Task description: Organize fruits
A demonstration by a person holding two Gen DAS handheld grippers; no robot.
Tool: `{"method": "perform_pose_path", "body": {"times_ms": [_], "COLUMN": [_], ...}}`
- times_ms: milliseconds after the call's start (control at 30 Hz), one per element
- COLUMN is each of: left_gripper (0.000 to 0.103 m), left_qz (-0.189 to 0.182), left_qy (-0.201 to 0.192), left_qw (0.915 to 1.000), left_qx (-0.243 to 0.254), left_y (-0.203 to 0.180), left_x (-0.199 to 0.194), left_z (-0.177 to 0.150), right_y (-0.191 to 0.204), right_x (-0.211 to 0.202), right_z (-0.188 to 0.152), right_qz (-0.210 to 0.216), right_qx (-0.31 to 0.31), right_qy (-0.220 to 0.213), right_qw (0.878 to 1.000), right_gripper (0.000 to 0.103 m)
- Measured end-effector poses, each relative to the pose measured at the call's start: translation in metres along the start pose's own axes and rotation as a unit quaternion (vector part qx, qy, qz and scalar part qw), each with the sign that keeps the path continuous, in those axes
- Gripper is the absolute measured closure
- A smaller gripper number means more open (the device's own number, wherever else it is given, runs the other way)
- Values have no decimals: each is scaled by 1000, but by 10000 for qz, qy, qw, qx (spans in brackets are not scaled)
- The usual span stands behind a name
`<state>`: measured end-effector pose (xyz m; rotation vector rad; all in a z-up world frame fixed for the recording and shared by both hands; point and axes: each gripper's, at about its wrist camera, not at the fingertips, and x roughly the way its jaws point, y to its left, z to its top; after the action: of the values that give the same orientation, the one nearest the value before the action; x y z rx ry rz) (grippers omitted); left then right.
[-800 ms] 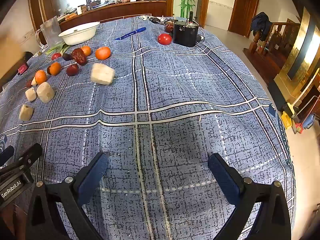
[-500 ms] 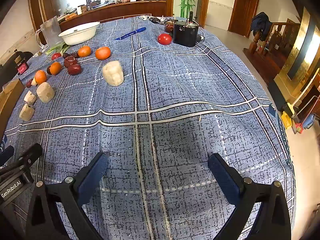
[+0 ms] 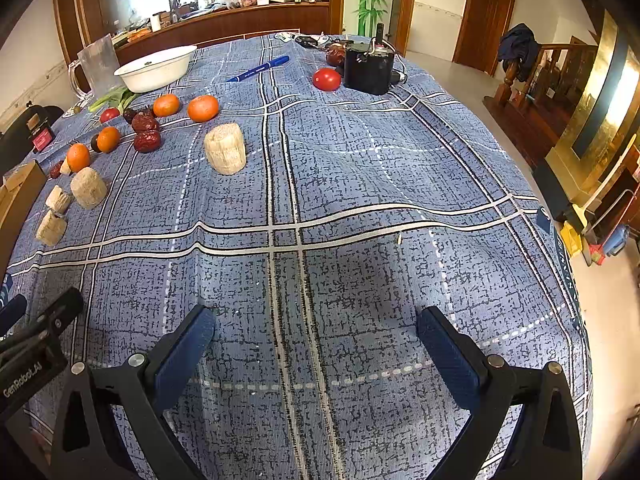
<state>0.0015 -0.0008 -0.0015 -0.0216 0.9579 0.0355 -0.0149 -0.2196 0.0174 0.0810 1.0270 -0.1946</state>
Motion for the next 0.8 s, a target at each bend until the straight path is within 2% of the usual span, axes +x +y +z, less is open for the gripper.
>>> {"method": "perform_pose_path", "body": {"times_ms": [200, 367, 433, 600, 700, 800], "left_gripper": [0, 0, 0, 0, 0, 0], "left_qz": [58, -190, -268, -108, -44, -72], "left_qy": [147, 211, 249, -306, -375, -516], "left_qw": [9999, 9994, 9993, 9995, 9992, 9986], "left_qx": [-44, 200, 100, -6, 86, -16], "left_y": [0, 3, 11, 40, 60, 82], "left_x": [0, -1, -6, -47, -72, -93], "left_z": [4, 3, 5, 27, 37, 28], "right_y": [1, 3, 9, 25, 33, 48], "right_x": [0, -10, -23, -60, -86, -104], "right_z": [0, 1, 7, 27, 27, 19], "right_qz": [-22, -29, 26, 344, 429, 495], "right_qx": [13, 7, -66, -223, -190, -128], "right_qy": [-1, -66, -184, -224, -398, -515], "right_qw": [10000, 10000, 9998, 9989, 9981, 9974], "right_gripper": [1, 1, 1, 1, 1, 1]}}
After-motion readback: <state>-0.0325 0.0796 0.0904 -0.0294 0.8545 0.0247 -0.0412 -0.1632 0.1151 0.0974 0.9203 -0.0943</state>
